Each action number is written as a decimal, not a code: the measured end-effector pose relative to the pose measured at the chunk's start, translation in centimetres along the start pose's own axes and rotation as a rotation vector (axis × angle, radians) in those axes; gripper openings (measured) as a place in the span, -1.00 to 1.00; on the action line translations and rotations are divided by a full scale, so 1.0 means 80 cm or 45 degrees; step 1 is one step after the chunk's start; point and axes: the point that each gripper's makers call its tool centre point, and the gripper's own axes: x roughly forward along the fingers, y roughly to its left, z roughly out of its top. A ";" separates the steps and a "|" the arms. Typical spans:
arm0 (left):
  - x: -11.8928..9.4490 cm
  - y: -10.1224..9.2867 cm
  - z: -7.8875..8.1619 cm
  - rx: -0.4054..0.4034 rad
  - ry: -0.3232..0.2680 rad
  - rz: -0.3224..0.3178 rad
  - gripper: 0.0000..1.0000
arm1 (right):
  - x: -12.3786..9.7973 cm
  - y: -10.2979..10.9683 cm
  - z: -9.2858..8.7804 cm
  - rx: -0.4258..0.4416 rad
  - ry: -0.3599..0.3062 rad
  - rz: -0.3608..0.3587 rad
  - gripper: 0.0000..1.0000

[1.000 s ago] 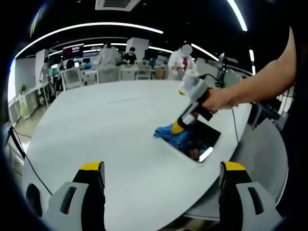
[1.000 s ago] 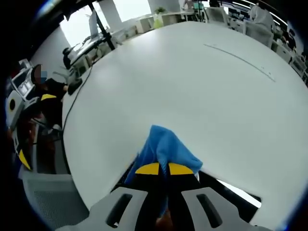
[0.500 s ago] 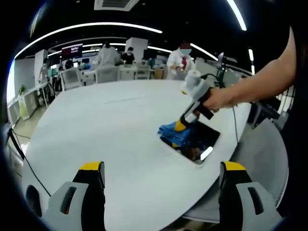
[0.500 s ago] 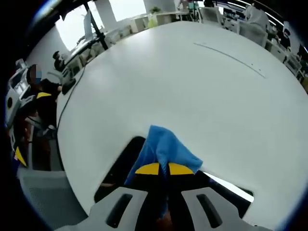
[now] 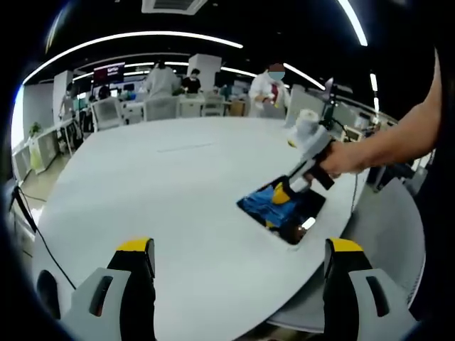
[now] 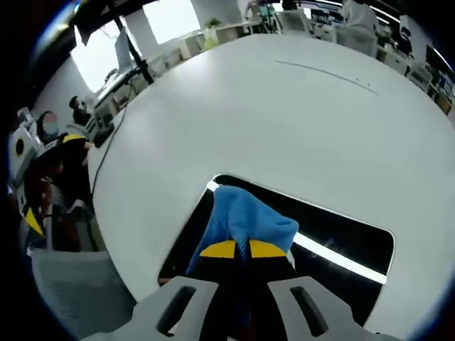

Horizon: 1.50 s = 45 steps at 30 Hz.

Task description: Wipe the mirror surface with the cleaning cloth until all visible marks leave the cleaned area.

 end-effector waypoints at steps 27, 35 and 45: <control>0.004 -0.009 0.003 0.011 0.002 0.009 0.99 | -0.038 0.058 -0.088 0.079 0.099 0.134 -1.00; -0.001 -0.008 0.003 0.013 0.001 0.027 0.99 | -0.048 0.025 -0.092 0.110 0.092 0.105 -1.00; 0.001 -0.012 0.001 0.006 0.006 0.029 0.99 | -0.055 0.008 -0.098 0.124 0.083 0.091 -1.00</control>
